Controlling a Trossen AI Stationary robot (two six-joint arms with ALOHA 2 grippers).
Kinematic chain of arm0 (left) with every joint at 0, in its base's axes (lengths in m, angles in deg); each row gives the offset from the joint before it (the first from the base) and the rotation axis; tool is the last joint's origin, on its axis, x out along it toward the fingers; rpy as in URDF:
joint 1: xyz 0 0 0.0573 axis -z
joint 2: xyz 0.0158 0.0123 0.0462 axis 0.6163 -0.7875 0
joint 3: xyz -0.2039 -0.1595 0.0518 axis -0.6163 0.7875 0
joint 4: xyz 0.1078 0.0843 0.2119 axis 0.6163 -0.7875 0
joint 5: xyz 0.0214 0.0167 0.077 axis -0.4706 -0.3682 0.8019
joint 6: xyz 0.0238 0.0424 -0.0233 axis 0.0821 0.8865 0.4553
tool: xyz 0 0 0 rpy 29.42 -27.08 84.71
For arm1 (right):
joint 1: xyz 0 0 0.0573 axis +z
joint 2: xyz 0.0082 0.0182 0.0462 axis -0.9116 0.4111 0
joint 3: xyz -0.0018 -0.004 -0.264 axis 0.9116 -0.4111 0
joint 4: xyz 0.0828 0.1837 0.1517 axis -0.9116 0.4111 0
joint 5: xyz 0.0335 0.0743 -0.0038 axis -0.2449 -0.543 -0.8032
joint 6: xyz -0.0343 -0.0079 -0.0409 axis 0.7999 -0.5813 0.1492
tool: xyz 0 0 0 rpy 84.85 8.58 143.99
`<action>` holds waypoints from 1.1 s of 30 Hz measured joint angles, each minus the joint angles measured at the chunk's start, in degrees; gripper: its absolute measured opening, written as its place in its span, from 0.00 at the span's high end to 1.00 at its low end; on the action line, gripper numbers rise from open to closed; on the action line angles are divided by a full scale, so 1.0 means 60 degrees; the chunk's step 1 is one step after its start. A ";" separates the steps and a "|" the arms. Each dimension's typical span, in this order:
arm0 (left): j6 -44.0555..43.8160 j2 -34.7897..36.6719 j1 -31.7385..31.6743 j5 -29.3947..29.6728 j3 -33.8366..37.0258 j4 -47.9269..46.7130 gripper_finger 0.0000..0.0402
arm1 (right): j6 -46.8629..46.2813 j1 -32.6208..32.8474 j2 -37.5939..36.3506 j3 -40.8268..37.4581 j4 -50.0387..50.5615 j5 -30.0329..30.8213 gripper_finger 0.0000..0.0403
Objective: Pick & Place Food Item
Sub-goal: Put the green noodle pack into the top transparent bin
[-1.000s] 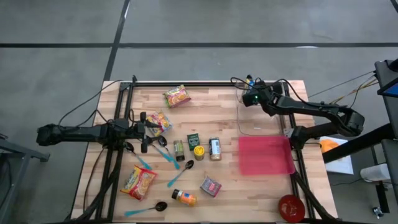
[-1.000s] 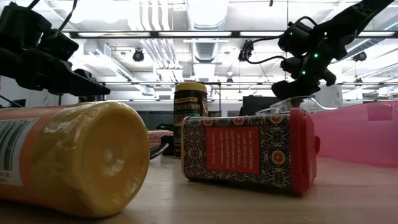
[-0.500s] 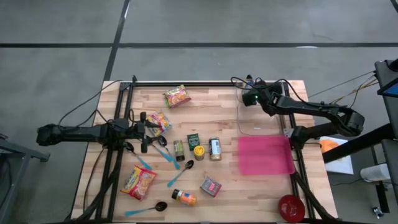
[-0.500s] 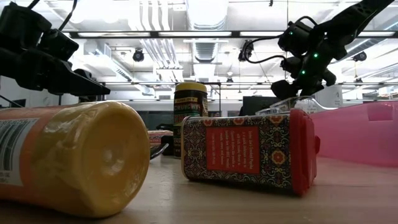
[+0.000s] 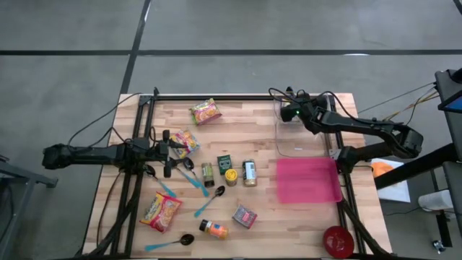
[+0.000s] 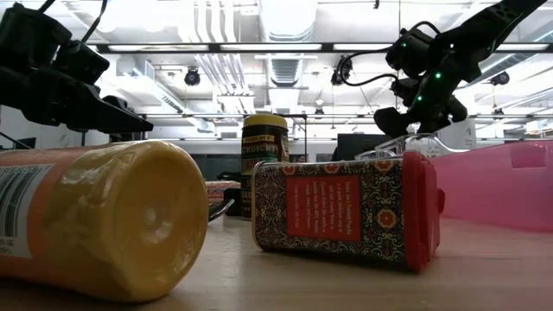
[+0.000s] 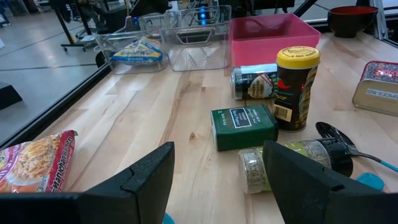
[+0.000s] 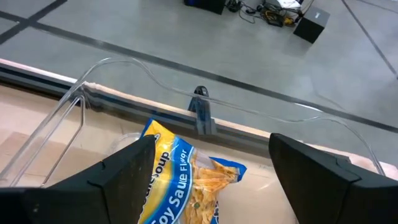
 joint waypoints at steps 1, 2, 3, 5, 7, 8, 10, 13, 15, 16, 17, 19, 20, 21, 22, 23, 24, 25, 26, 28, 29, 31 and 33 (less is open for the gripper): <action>0.0000 0.0000 0.0003 -0.0002 0.0000 0.0004 0.39 | 0.0000 0.0000 0.0000 0.0000 0.0000 -0.0003 0.22; -0.0004 0.0002 0.0003 -0.0003 0.0000 0.0004 0.39 | 0.0000 0.0000 0.0000 -0.0001 0.0000 0.0001 0.22; -0.0015 0.0001 0.0002 -0.0002 0.0000 0.0004 0.39 | 0.0000 0.0000 0.0000 -0.0001 0.0004 -0.0003 0.22; -0.0018 0.0001 0.0000 -0.0003 0.0000 0.0003 0.39 | 0.0000 0.0000 0.0000 -0.0001 0.0004 -0.0003 0.22; -0.0018 0.0000 0.0003 0.0001 0.0000 0.0002 0.39 | 0.0000 0.0000 0.0000 -0.0001 0.0007 -0.0007 0.22; -0.0018 0.0000 0.0003 -0.0001 0.0000 0.0004 0.39 | 0.0000 0.0000 0.0000 0.0000 0.0007 -0.0038 0.22; -0.0018 0.0004 0.0003 -0.0003 0.0000 0.0001 0.39 | 0.0000 0.0000 0.0000 -0.0001 -0.0003 -0.0085 0.22; -0.0018 0.0000 0.0003 -0.0001 0.0000 0.0004 0.39 | 0.0004 0.0000 0.0000 0.0002 -0.0178 -0.0109 0.22; -0.0018 0.0000 0.0003 -0.0003 0.0000 0.0004 0.39 | 0.0015 0.0000 -0.0004 0.0002 -0.0225 -0.0223 0.22; -0.0018 0.0000 0.0003 -0.0003 0.0000 0.0004 0.39 | 0.0015 0.0000 -0.0004 0.0002 -0.0218 -0.0323 0.22; -0.0015 0.0000 0.0003 0.0000 0.0000 0.0004 0.39 | 0.0015 0.0000 -0.0004 0.0002 -0.0215 -0.0430 0.22; -0.0015 0.0002 0.0003 -0.0003 0.0000 0.0004 0.39 | 0.0022 0.0003 -0.0001 0.0002 -0.0218 -0.0605 0.22; -0.0015 0.0000 0.0003 -0.0003 0.0000 0.0004 0.39 | 0.0013 0.0004 -0.0004 0.0002 -0.0215 -0.0662 0.22; -0.0015 0.0003 0.0003 -0.0002 0.0000 0.0004 0.39 | 0.0007 0.0002 -0.0001 0.0002 -0.0215 -0.0692 0.22; -0.0015 0.0000 0.0003 -0.0003 0.0000 0.0002 0.39 | 0.0007 0.0000 -0.0003 0.0002 -0.0216 -0.0718 0.22; -0.0015 0.0001 0.0003 -0.0003 0.0000 0.0002 0.39 | 0.0007 0.0000 -0.0004 0.0002 -0.0223 -0.0721 0.22; -0.0015 0.0004 0.0003 -0.0002 0.0000 0.0003 0.39 | 0.0007 0.0000 -0.0004 0.0002 -0.0230 -0.0723 0.22; -0.0015 0.0001 0.0003 -0.0003 0.0000 0.0004 0.39 | 0.0007 0.0000 -0.0004 0.0002 -0.0243 -0.0731 0.22; -0.0012 0.0000 0.0003 -0.0003 0.0000 0.0000 0.39 | 0.0015 0.0000 -0.0004 0.0002 -0.0264 -0.0742 0.22; -0.0011 0.0004 0.0003 -0.0003 0.0000 0.0004 0.39 | 0.0028 0.0000 -0.0004 0.0002 -0.0270 -0.0743 0.22; -0.0011 0.0004 0.0003 0.0001 0.0000 0.0003 0.39 | 0.0024 0.0000 -0.0004 0.0002 -0.0270 -0.0743 0.22; -0.0011 0.0004 0.0003 -0.0003 0.0000 0.0002 0.39 | 0.0019 0.0000 -0.0003 0.0002 -0.0274 -0.0743 0.22; -0.0005 0.0000 0.0003 -0.0003 0.0000 0.0004 0.39 | 0.0025 0.0000 -0.0004 0.0002 -0.0280 -0.0743 0.22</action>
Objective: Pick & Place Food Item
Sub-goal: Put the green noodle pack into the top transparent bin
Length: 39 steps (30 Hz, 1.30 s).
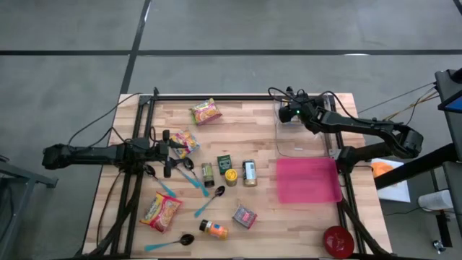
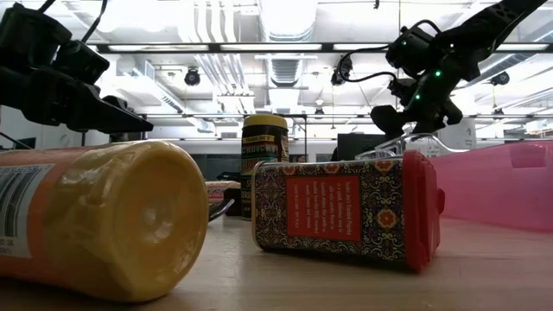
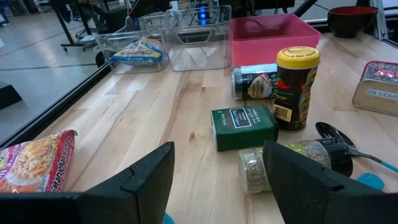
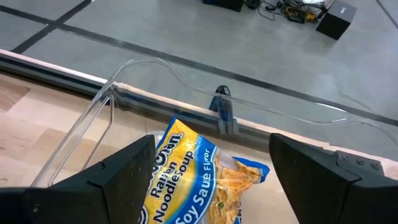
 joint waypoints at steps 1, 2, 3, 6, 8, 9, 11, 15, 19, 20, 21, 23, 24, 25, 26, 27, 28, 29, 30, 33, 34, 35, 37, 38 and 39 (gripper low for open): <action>0.0012 0.0001 0.0000 0.0000 0.0000 -0.0003 0.39 | -0.0004 0.0000 0.0004 0.0000 -0.0004 0.0000 0.22; 0.0012 0.0000 0.0000 0.0000 0.0000 -0.0002 0.39 | -0.0014 0.0000 0.0000 0.0000 -0.0014 0.0000 0.22; 0.0012 0.0004 0.0000 0.0004 0.0000 0.0000 0.39 | -0.0015 0.0000 0.0000 0.0000 -0.0026 0.0000 0.22; 0.0012 0.0002 0.0000 0.0001 0.0000 -0.0002 0.39 | 0.0004 0.0000 0.0002 0.0000 -0.0199 -0.0063 0.22; 0.0012 0.0000 0.0000 0.0000 0.0000 -0.0002 0.39 | 0.0017 0.0000 0.0000 0.0000 -0.0370 -0.0232 0.22; 0.0012 0.0000 0.0000 0.0004 0.0000 0.0000 0.39 | 0.0057 0.0000 0.0000 0.0000 -0.0519 -0.0370 0.22; 0.0012 0.0002 0.0000 0.0000 0.0000 0.0000 0.39 | 0.0324 0.0000 0.0000 0.0000 -0.0997 -0.0734 0.22; 0.0012 0.0001 0.0000 0.0003 0.0000 0.0000 0.39 | 0.1130 0.0038 0.0000 0.0000 -0.2354 -0.2237 0.22; 0.0008 0.0002 0.0000 0.0003 0.0000 0.0000 0.39 | 0.1801 0.0236 0.0000 0.0000 -0.3902 -0.4280 0.22; 0.0008 0.0000 0.0000 0.0000 0.0000 0.0000 0.39 | 0.1803 0.0309 0.0004 0.0000 -0.4240 -0.4665 0.22; 0.0008 0.0000 0.0000 0.0003 0.0000 -0.0001 0.39 | 0.1803 0.0366 0.0000 0.0000 -0.4546 -0.5011 0.22; 0.0008 0.0000 0.0000 0.0000 0.0000 0.0000 0.39 | 0.1903 0.0495 0.0000 0.0004 -0.4985 -0.5741 0.22; 0.0005 0.0001 0.0000 0.0000 0.0000 0.0000 0.39 | 0.2037 0.0572 0.0000 0.0004 -0.5146 -0.6082 0.22; 0.0005 0.0003 0.0000 0.0001 0.0000 0.0000 0.39 | 0.2207 0.0650 0.0000 0.0008 -0.5256 -0.6382 0.22; 0.0005 0.0000 0.0000 0.0000 0.0000 0.0000 0.39 | 0.2361 0.0739 0.0001 0.0027 -0.5269 -0.6600 0.22; 0.0005 0.0000 0.0000 0.0002 0.0000 -0.0002 0.39 | 0.2489 0.0829 0.0018 0.0056 -0.5282 -0.6736 0.22; 0.0005 0.0004 -0.0003 0.0000 0.0000 0.0000 0.39 | 0.2551 0.0936 0.0064 0.0102 -0.5282 -0.6791 0.22; -0.0002 0.0003 0.0000 0.0000 0.0000 -0.0003 0.39 | 0.2599 0.1014 0.0132 0.0158 -0.5279 -0.6824 0.22; -0.0012 0.0001 0.0000 0.0002 0.0000 0.0000 0.39 | 0.2654 0.1119 0.0224 0.0228 -0.5278 -0.6831 0.22; -0.0014 0.0003 0.0000 0.0001 0.0000 -0.0001 0.39 | 0.2768 0.1433 0.0763 0.0597 -0.5275 -0.6823 0.22; -0.0014 0.0001 -0.0003 0.0000 0.0000 -0.0001 0.39 | 0.2769 0.1542 0.1001 0.0755 -0.5275 -0.6827 0.22; -0.0014 0.0000 0.0000 0.0003 0.0000 0.0000 0.39 | 0.2802 0.1634 0.1274 0.0947 -0.5262 -0.6827 0.22; -0.0014 0.0000 0.0000 0.0003 0.0000 0.0000 0.39 | 0.3092 0.1775 0.1873 0.1397 -0.5260 -0.6843 0.22; -0.0014 0.0000 0.0000 0.0000 0.0000 0.0000 0.39 | 0.3265 0.1814 0.2180 0.1651 -0.5253 -0.6853 0.22; -0.0014 0.0000 0.0000 0.0001 0.0000 0.0000 0.39 | 0.3329 0.1840 0.2479 0.1915 -0.5148 -0.6849 0.22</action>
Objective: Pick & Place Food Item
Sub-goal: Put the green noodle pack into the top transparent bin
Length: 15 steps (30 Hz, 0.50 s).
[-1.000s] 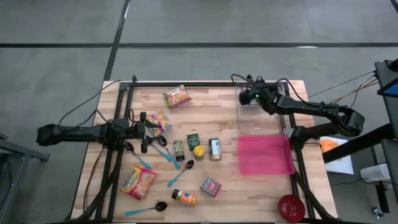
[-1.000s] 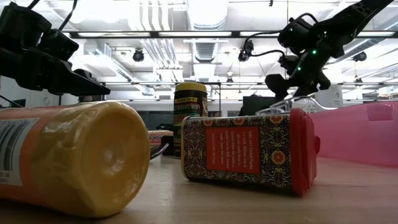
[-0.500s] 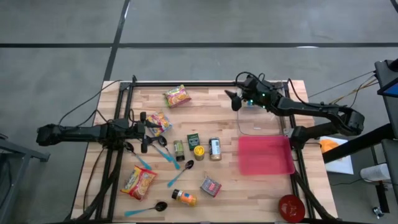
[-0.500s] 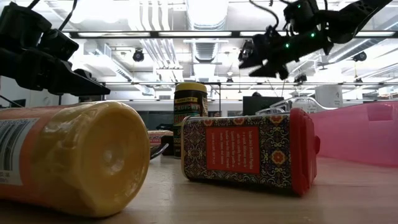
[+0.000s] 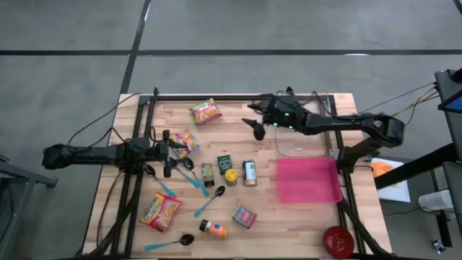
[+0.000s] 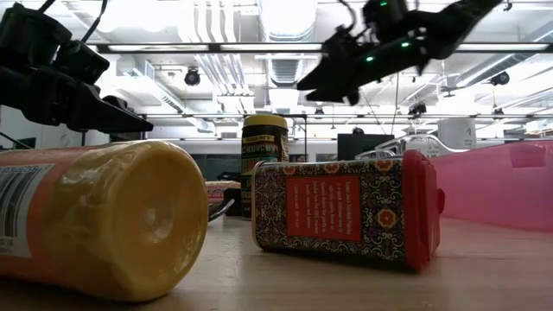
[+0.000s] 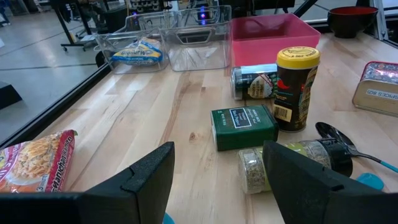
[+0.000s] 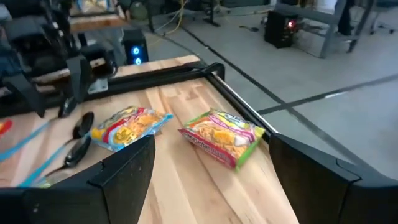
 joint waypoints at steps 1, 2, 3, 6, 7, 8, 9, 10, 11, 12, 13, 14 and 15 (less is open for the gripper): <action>0.0000 0.0000 0.0000 -0.0001 0.0000 -0.0002 0.39 | 0.0040 0.0000 0.0308 0.0289 0.0147 -0.0001 0.22; 0.0000 0.0002 0.0000 -0.0001 0.0000 0.0000 0.39 | 0.0040 -0.0001 0.0597 0.0605 0.0371 -0.0020 0.22; 0.0000 0.0000 0.0000 -0.0001 0.0000 0.0000 0.39 | 0.0032 -0.0004 0.0891 0.0921 0.0667 -0.0104 0.22; 0.0003 0.0000 0.0000 0.0001 0.0000 -0.0002 0.39 | 0.0080 -0.0005 0.1741 0.1907 0.1593 -0.0383 0.22; 0.0003 0.0004 0.0000 0.0000 0.0000 0.0000 0.39 | 0.0155 -0.0004 0.2012 0.2228 0.1895 -0.0408 0.22; 0.0004 0.0000 0.0000 0.0000 0.0000 -0.0003 0.39 | 0.0216 -0.0002 0.2271 0.2566 0.2170 -0.0411 0.22; 0.0004 0.0002 0.0000 0.0001 0.0000 -0.0001 0.39 | 0.0273 -0.0002 0.2520 0.2877 0.2412 -0.0418 0.22; 0.0004 0.0000 0.0000 0.0001 0.0000 0.0000 0.39 | 0.0352 -0.0003 0.2756 0.3180 0.2605 -0.0443 0.22; 0.0004 0.0000 0.0000 -0.0001 0.0000 -0.0004 0.39 | 0.0444 -0.0004 0.3003 0.3475 0.2739 -0.0473 0.22; 0.0004 0.0000 0.0000 -0.0001 0.0000 0.0000 0.39 | 0.0520 -0.0004 0.3215 0.3754 0.2863 -0.0487 0.22; 0.0007 0.0000 0.0000 0.0002 0.0000 -0.0003 0.39 | 0.0601 -0.0007 0.3426 0.3973 0.2904 -0.0535 0.22; 0.0007 0.0000 0.0000 0.0001 0.0000 0.0000 0.39 | 0.0673 -0.0007 0.3648 0.4191 0.2900 -0.0641 0.22; 0.0007 0.0003 0.0000 0.0003 0.0000 0.0000 0.39 | 0.0710 -0.0007 0.3845 0.4404 0.2912 -0.0745 0.22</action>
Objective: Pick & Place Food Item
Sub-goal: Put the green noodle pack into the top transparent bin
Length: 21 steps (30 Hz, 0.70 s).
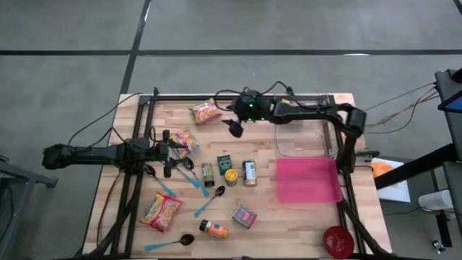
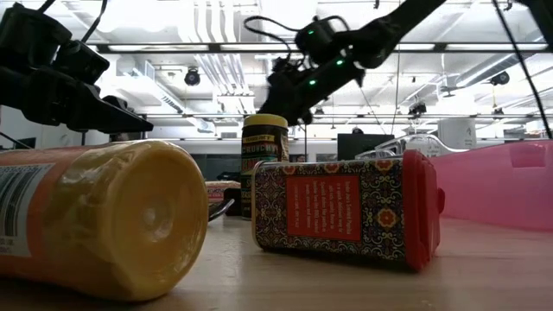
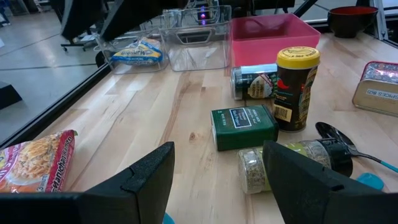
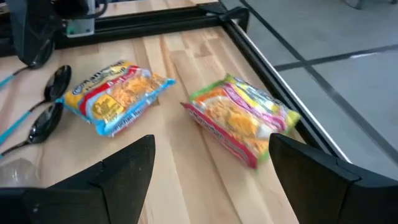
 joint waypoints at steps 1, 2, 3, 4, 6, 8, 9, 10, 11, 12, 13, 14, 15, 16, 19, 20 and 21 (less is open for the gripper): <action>0.0000 -0.0003 0.0000 -0.0003 0.0000 0.0000 0.39 | 0.0005 -0.0003 0.0182 0.0190 0.0112 -0.0119 0.22; 0.0000 0.0000 0.0000 -0.0001 0.0000 -0.0001 0.39 | 0.0010 -0.0014 0.0355 0.0362 0.0214 -0.0168 0.22; 0.0003 -0.0002 0.0000 -0.0003 0.0000 0.0000 0.39 | 0.0010 -0.0015 0.0534 0.0544 0.0247 -0.0187 0.22; 0.0004 -0.0003 0.0000 -0.0003 0.0000 0.0000 0.39 | 0.0009 -0.0023 0.0689 0.0705 0.0322 -0.0189 0.22; 0.0016 -0.0003 0.0000 -0.0003 0.0000 0.0000 0.39 | 0.0015 -0.0044 0.0995 0.0966 0.0430 -0.0188 0.22; 0.0018 -0.0003 0.0000 0.0000 0.0000 -0.0003 0.39 | 0.0005 -0.0076 0.1279 0.1224 0.0408 -0.0184 0.22; 0.0018 -0.0003 0.0000 -0.0003 0.0000 0.0000 0.39 | -0.0023 -0.0107 0.1414 0.1338 0.0426 -0.0184 0.22; 0.0018 -0.0003 0.0000 -0.0001 0.0000 -0.0002 0.39 | -0.0028 -0.0127 0.1547 0.1458 0.0417 -0.0182 0.22; 0.0018 -0.0003 0.0000 -0.0002 0.0000 0.0000 0.39 | -0.0024 -0.0140 0.1676 0.1563 0.0409 -0.0175 0.22; 0.0018 -0.0003 0.0000 -0.0003 0.0000 -0.0003 0.39 | -0.0018 -0.0176 0.1798 0.1659 0.0411 -0.0171 0.22; 0.0018 -0.0003 0.0000 -0.0003 0.0000 0.0000 0.39 | -0.0022 -0.0194 0.1935 0.1756 0.0413 -0.0173 0.22; 0.0018 -0.0003 0.0000 -0.0003 0.0000 0.0000 0.39 | -0.0028 -0.0213 0.2075 0.1852 0.0410 -0.0173 0.22; 0.0018 -0.0003 0.0000 -0.0003 0.0000 0.0000 0.39 | -0.0028 -0.0240 0.2177 0.1907 0.0416 -0.0169 0.22; 0.0018 -0.0003 0.0000 -0.0003 0.0000 0.0000 0.39 | -0.0018 -0.0244 0.2310 0.1978 0.0438 -0.0163 0.22; 0.0015 -0.0004 0.0000 -0.0003 0.0000 0.0000 0.39 | 0.0263 -0.0284 0.2573 0.2162 0.0435 0.0036 0.22; 0.0015 -0.0003 0.0000 -0.0001 0.0000 0.0000 0.39 | 0.0257 -0.0290 0.2654 0.2235 0.0406 0.0101 0.22; 0.0015 -0.0003 0.0000 -0.0003 0.0000 0.0000 0.39 | 0.0235 -0.0305 0.2720 0.2295 0.0397 0.0111 0.22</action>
